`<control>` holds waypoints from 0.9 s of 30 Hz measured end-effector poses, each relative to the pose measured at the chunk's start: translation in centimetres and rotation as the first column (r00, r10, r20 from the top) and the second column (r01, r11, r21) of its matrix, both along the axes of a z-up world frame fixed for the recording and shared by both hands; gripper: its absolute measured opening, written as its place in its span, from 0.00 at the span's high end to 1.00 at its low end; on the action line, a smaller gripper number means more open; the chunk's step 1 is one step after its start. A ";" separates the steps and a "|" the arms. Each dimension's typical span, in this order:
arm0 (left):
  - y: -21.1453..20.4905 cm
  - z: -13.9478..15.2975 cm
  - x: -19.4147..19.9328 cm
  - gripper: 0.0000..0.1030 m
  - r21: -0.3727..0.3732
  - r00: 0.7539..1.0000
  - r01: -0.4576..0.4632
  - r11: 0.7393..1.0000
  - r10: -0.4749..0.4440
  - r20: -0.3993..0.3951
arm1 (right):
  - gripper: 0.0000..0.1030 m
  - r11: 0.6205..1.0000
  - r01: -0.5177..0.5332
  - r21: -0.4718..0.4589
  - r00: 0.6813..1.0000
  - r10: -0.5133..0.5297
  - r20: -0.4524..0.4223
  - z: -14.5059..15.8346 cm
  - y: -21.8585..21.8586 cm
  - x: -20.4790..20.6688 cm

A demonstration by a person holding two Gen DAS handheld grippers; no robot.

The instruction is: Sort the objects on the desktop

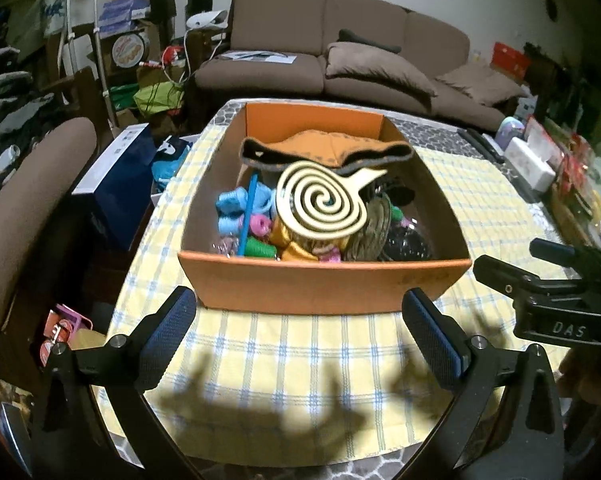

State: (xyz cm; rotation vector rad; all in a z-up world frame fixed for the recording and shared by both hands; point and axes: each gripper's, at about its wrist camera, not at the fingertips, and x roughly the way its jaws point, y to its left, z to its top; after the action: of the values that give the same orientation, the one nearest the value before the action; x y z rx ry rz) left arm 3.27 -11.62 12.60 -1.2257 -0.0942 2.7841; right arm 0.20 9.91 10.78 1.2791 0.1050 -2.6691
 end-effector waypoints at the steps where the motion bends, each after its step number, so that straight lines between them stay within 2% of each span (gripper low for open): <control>1: 0.2 -0.3 0.2 0.00 0.001 1.000 0.001 1.000 -0.001 -0.004 | 0.01 1.000 0.005 -0.003 1.000 -0.005 0.001 -0.3 0.1 0.2; 13: 3.4 -3.7 0.2 0.00 -0.050 1.000 0.022 0.999 -0.023 -0.001 | 0.01 0.998 0.064 -0.017 0.998 -0.064 -0.021 -3.1 2.4 1.5; 17: 3.7 -5.2 -0.3 0.00 -0.022 1.000 0.030 0.999 -0.030 0.006 | 0.01 0.997 0.075 -0.006 0.997 -0.075 -0.008 -4.5 3.0 1.3; 27: 4.3 -8.5 -2.0 0.00 -0.034 0.999 0.008 0.999 -0.007 0.048 | 0.00 0.996 0.082 0.019 0.997 -0.082 0.000 -7.4 3.6 0.6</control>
State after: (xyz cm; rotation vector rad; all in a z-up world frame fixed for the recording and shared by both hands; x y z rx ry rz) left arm 1.31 -7.37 4.11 -1.2978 -0.0456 2.7617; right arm 0.84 13.50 3.34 1.3180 0.0801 -2.7426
